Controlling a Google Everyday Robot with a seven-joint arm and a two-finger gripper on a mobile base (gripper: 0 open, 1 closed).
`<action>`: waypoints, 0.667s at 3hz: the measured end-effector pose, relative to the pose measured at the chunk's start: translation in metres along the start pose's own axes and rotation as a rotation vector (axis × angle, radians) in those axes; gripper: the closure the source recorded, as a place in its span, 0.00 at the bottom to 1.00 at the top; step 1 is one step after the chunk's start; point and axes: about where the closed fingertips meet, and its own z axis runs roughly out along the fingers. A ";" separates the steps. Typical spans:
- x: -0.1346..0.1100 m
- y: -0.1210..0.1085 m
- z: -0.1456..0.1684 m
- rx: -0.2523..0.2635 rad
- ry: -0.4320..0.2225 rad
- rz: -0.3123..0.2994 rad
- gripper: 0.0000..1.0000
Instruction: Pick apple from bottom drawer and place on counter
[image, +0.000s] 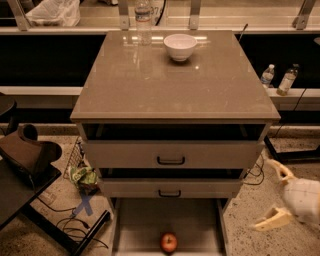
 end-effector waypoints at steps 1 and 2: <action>0.054 0.034 0.050 -0.031 -0.066 0.069 0.00; 0.112 0.071 0.101 -0.085 -0.118 0.104 0.00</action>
Offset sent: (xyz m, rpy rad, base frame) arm -0.0419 0.0527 -0.2744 0.2493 0.1104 0.0823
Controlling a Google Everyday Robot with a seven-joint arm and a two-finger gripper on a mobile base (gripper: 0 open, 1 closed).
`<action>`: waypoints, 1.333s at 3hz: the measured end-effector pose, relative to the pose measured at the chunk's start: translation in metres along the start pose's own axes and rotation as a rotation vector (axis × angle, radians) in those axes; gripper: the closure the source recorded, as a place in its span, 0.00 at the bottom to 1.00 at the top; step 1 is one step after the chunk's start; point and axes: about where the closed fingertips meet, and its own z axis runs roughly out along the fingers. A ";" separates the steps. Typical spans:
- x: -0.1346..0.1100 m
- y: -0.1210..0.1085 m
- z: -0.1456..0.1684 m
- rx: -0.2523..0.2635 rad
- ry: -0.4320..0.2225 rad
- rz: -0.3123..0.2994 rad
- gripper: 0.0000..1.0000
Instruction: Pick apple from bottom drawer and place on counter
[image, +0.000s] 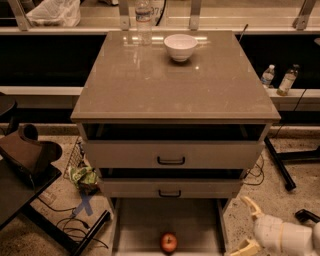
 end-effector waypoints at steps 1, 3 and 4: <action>0.050 0.022 0.041 -0.050 -0.035 0.028 0.00; 0.097 0.050 0.081 -0.116 -0.083 0.077 0.00; 0.100 0.064 0.139 -0.179 -0.132 0.052 0.00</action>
Offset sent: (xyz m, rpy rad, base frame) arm -0.0331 0.0492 -0.1866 0.1754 0.1045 0.1186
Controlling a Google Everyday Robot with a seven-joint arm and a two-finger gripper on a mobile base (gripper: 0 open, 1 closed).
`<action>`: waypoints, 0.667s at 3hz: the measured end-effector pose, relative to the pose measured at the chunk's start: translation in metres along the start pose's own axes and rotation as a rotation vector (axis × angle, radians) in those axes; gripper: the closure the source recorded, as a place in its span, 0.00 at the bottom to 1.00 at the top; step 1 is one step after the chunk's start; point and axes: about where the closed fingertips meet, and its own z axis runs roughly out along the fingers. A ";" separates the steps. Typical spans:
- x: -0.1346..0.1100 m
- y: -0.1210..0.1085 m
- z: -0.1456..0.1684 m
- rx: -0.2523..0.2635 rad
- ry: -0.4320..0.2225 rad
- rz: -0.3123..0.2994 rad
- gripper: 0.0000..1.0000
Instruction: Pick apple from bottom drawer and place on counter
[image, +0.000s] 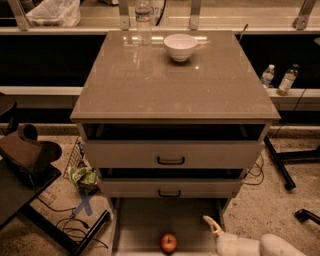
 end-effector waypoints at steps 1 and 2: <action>0.009 -0.001 0.061 -0.070 -0.039 -0.068 0.00; 0.031 -0.005 0.112 -0.125 -0.068 -0.069 0.00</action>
Offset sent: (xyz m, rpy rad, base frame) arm 0.0561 0.1295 -0.1212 0.1033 -0.0311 0.1931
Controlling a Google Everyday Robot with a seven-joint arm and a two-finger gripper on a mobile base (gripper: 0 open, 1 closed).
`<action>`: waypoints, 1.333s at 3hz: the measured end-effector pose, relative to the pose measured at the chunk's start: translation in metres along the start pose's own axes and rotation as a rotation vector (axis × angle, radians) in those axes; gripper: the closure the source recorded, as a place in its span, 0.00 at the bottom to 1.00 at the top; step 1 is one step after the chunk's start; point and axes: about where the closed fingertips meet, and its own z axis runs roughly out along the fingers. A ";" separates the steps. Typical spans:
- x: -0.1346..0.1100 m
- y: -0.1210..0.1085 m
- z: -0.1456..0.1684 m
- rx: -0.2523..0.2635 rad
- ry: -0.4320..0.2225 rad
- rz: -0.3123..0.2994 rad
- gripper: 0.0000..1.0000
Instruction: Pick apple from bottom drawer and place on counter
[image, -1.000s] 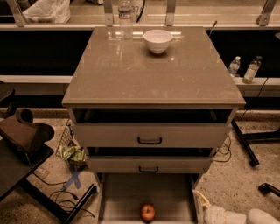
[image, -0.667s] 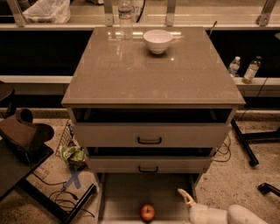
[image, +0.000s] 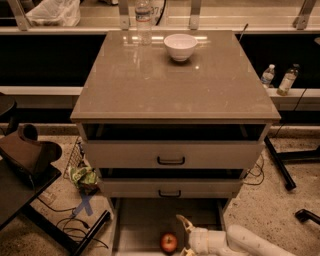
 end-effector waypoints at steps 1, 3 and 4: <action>0.029 -0.010 0.037 -0.034 -0.001 0.018 0.00; 0.103 -0.036 0.063 -0.058 0.053 0.045 0.00; 0.129 -0.040 0.074 -0.073 0.087 0.029 0.22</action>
Offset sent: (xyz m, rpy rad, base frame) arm 0.0462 0.0289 -0.1201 -0.0443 0.0783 0.0465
